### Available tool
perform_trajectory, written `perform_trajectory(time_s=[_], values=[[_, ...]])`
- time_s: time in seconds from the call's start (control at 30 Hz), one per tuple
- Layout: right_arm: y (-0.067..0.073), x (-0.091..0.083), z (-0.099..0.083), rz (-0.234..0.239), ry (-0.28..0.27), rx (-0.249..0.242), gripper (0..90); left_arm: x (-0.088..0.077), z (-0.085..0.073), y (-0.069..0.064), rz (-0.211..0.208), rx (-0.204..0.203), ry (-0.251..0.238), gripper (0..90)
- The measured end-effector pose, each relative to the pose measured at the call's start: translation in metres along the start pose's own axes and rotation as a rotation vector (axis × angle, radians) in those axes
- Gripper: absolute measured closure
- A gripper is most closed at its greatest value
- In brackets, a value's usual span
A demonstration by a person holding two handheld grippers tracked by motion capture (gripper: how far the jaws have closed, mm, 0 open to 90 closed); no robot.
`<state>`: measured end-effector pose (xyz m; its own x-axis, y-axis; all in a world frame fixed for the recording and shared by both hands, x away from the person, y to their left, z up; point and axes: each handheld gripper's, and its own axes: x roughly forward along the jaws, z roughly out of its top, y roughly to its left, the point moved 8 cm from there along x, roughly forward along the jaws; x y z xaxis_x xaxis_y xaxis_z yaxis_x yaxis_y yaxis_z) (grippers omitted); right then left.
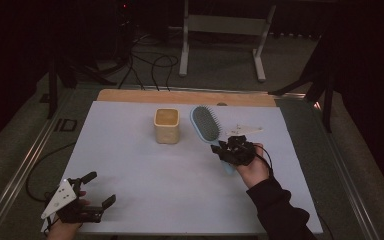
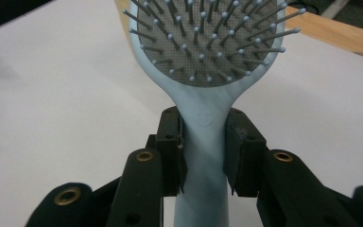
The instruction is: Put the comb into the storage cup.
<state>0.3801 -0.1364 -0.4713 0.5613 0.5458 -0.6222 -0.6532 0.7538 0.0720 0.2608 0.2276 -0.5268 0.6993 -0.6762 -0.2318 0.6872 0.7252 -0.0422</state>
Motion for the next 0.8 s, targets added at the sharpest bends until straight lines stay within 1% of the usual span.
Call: perform_trajectory(time_s=[0.2, 0.27, 0.33, 0.5, 0.7, 0.73, 0.77, 0.8], values=[[0.006, 0.006, 0.012, 0.016, -0.039, 0.002, 70.3, 0.000, 0.000, 0.000, 0.001, -0.001, 0.000, 0.0], [0.009, 0.007, 0.017, 0.028, -0.054, -0.004, 70.3, 0.000, 0.000, 0.000, 0.001, 0.001, 0.001, 0.0], [0.010, 0.008, 0.020, 0.030, -0.069, -0.003, 70.4, 0.000, 0.000, 0.000, 0.000, 0.000, 0.002, 0.0], [0.013, 0.012, 0.029, 0.051, -0.101, 0.006, 70.3, 0.000, 0.000, 0.000, 0.000, 0.001, 0.002, 0.0], [0.018, 0.017, 0.040, 0.061, -0.135, -0.006, 70.3, 0.000, -0.001, 0.002, 0.001, -0.016, 0.003, 0.0], [0.018, 0.018, 0.042, 0.059, -0.146, -0.006, 70.3, 0.000, -0.001, 0.002, 0.004, -0.014, 0.003, 0.0], [0.019, 0.019, 0.043, 0.065, -0.142, -0.005, 70.3, 0.000, -0.001, 0.002, 0.006, -0.013, 0.003, 0.0], [0.019, 0.020, 0.045, 0.059, -0.145, -0.008, 70.3, 0.000, 0.000, 0.002, 0.006, -0.014, 0.002, 0.0]])
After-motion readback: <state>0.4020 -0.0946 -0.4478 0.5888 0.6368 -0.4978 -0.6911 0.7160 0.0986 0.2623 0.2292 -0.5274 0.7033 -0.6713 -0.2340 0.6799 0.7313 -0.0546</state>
